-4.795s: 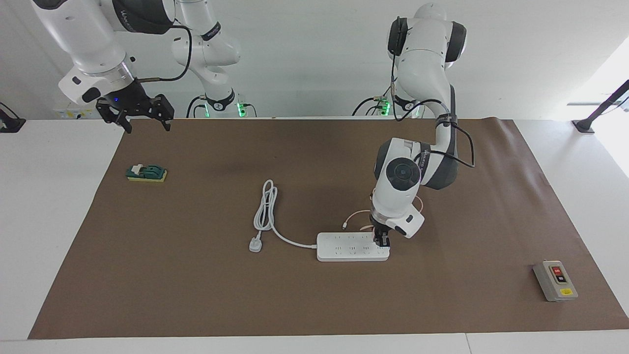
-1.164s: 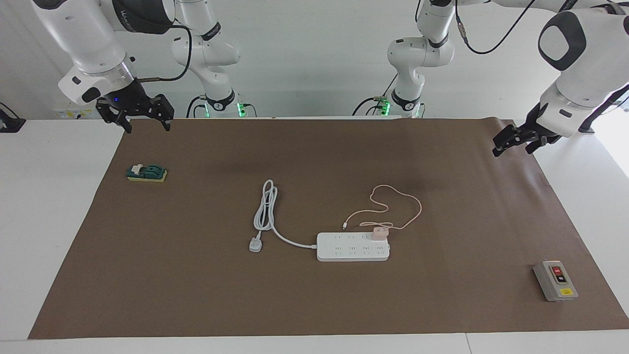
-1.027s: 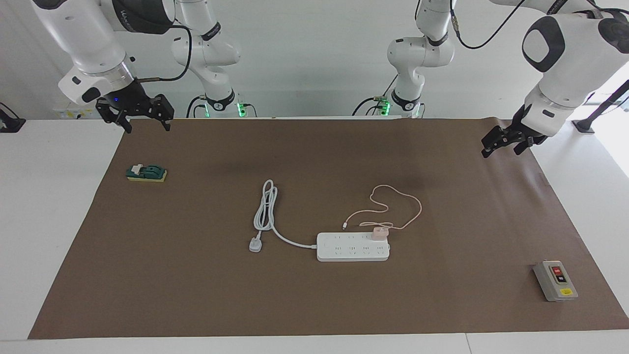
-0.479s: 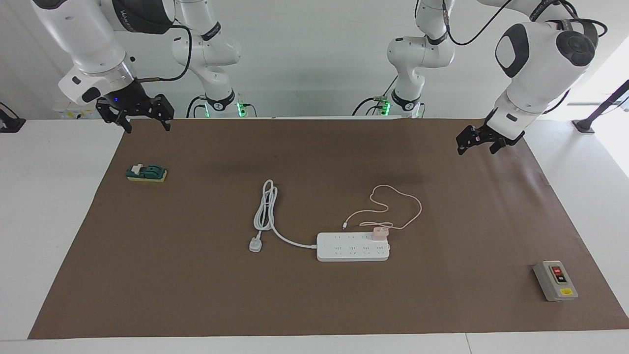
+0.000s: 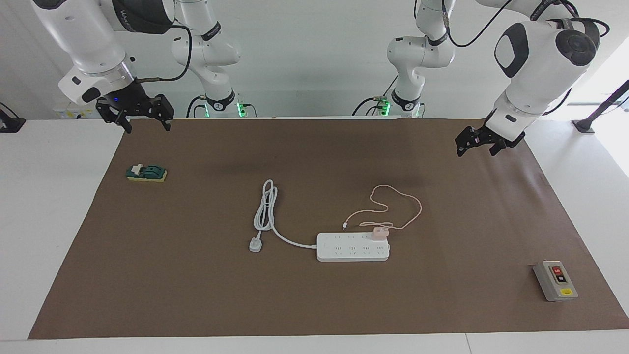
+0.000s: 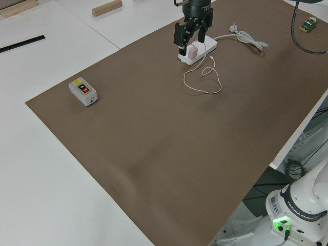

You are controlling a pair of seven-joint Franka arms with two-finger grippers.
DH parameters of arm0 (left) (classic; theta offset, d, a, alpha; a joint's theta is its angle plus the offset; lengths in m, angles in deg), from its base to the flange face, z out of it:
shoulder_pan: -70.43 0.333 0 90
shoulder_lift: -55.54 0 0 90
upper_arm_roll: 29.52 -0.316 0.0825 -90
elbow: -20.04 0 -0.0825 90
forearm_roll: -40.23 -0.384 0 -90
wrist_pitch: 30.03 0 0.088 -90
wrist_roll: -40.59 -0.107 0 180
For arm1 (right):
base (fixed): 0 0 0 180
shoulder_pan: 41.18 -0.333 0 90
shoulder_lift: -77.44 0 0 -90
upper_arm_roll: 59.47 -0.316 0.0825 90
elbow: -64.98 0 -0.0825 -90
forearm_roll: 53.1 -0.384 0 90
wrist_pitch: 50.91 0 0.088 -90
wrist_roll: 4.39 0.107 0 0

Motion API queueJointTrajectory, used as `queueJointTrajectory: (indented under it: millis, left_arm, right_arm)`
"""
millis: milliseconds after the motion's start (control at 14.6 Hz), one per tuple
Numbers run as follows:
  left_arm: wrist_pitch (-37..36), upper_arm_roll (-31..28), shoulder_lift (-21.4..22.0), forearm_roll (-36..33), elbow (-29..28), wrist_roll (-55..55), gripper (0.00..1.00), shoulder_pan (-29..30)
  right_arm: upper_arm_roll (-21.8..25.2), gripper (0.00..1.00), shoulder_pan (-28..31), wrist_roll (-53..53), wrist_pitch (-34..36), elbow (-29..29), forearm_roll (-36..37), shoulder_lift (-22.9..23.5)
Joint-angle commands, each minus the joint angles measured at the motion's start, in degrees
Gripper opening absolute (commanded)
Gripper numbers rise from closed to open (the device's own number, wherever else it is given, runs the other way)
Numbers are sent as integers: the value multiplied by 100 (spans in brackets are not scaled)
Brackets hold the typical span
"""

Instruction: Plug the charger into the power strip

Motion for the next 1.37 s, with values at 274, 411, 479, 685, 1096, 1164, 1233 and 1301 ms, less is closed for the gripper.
queueJointTrajectory:
  millis: [274, 411, 479, 685, 1096, 1164, 1233, 1301]
  left_arm:
    - [39, -47, -113, -94, 195, 110, 100, -58]
    - [101, -47, -113, -94, 195, 110, 100, -58]
    - [101, -47, -113, -94, 195, 101, 100, -58]
    - [22, -47, -113, -94, 187, 93, 100, -58]
    - [13, -47, -104, -94, 204, 75, 100, -49]
    - [13, -47, -104, -94, 196, 75, 100, -49]
    - [13, -47, -104, -94, 195, 84, 100, -49]
    - [13, -47, -104, -94, 195, 92, 100, -58]
  right_arm:
    - [-49, 100, 60, -122, -31, 132, 112, -133]
    - [-49, 100, 60, -122, -31, 132, 112, -133]
    - [-49, 100, 60, -122, -31, 132, 112, -133]
    - [-49, 100, 60, -122, -31, 132, 112, -133]
    - [-49, 100, 60, -122, -31, 132, 112, -133]
    - [-49, 100, 60, -122, -31, 132, 112, -133]
    - [-49, 100, 60, -122, -31, 132, 112, -133]
    - [-49, 100, 60, -122, -31, 132, 112, -133]
